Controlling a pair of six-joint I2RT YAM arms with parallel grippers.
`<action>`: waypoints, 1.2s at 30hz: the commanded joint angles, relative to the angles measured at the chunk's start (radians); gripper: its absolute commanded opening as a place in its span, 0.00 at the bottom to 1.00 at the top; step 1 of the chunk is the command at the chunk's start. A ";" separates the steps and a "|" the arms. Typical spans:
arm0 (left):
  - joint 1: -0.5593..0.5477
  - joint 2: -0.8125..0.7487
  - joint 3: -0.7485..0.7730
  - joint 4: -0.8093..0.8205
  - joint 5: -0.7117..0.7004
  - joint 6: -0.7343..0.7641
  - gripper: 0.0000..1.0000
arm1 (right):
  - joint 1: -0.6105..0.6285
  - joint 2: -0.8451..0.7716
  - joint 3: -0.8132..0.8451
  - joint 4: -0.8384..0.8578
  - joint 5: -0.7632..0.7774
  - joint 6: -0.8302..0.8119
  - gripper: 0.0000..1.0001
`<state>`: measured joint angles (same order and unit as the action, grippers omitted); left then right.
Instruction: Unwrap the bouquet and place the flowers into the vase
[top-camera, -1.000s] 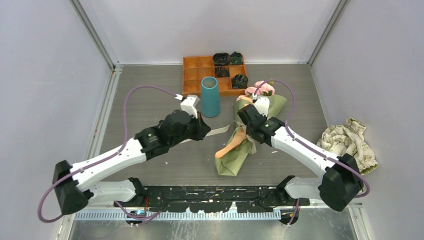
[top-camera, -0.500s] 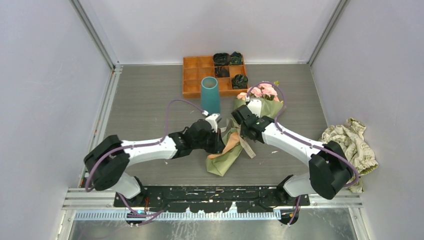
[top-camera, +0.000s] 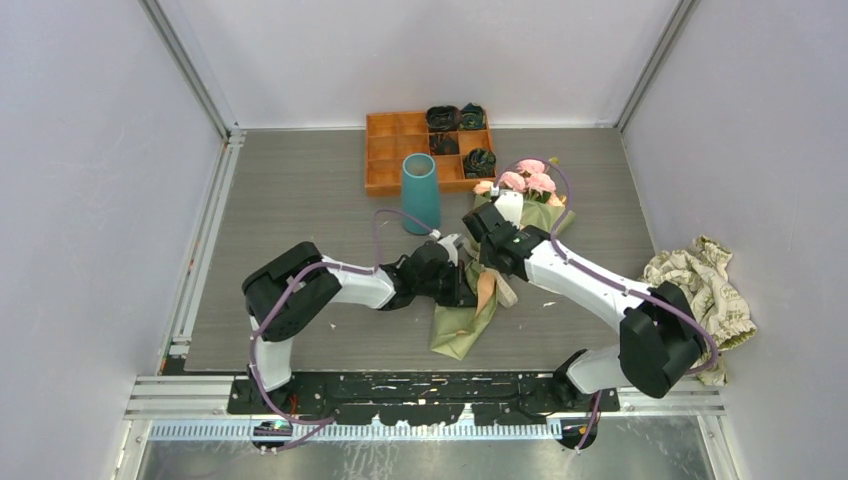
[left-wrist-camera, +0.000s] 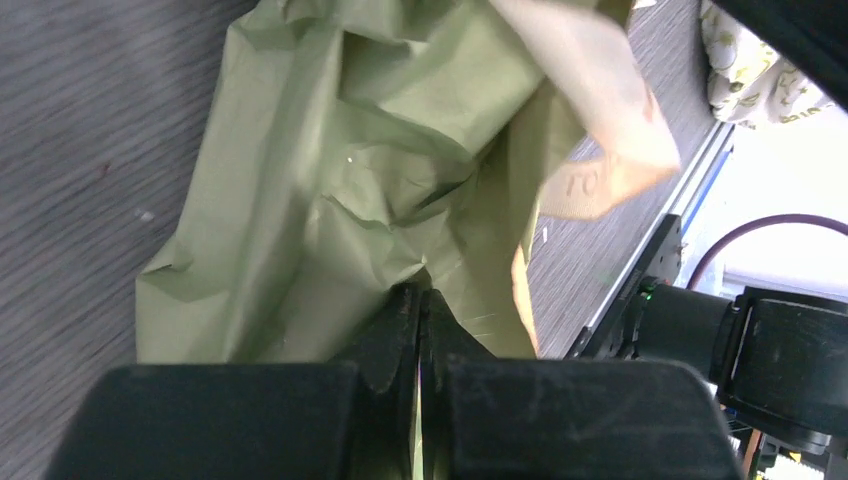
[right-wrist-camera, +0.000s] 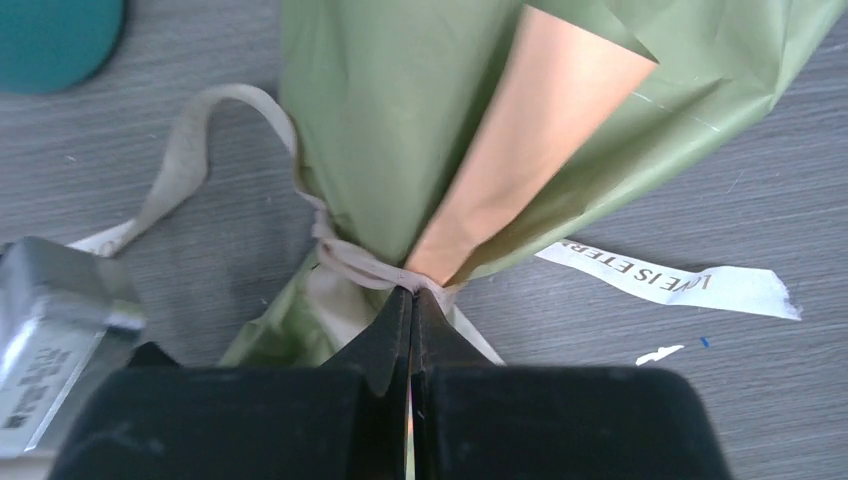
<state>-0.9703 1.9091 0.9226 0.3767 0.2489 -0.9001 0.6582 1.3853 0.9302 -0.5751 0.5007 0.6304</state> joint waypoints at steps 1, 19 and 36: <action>-0.001 0.040 0.049 -0.051 -0.073 0.011 0.00 | 0.000 -0.079 0.095 -0.016 0.050 -0.022 0.01; -0.001 0.140 0.088 -0.108 -0.104 0.020 0.00 | -0.001 -0.265 0.537 -0.289 0.226 -0.176 0.01; -0.001 0.067 0.075 -0.150 -0.109 0.044 0.00 | -0.001 -0.315 0.545 -0.397 0.164 -0.121 0.18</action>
<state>-0.9756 1.9823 1.0229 0.3611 0.2268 -0.9092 0.6571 1.0313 1.6318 -0.9390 0.7986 0.4229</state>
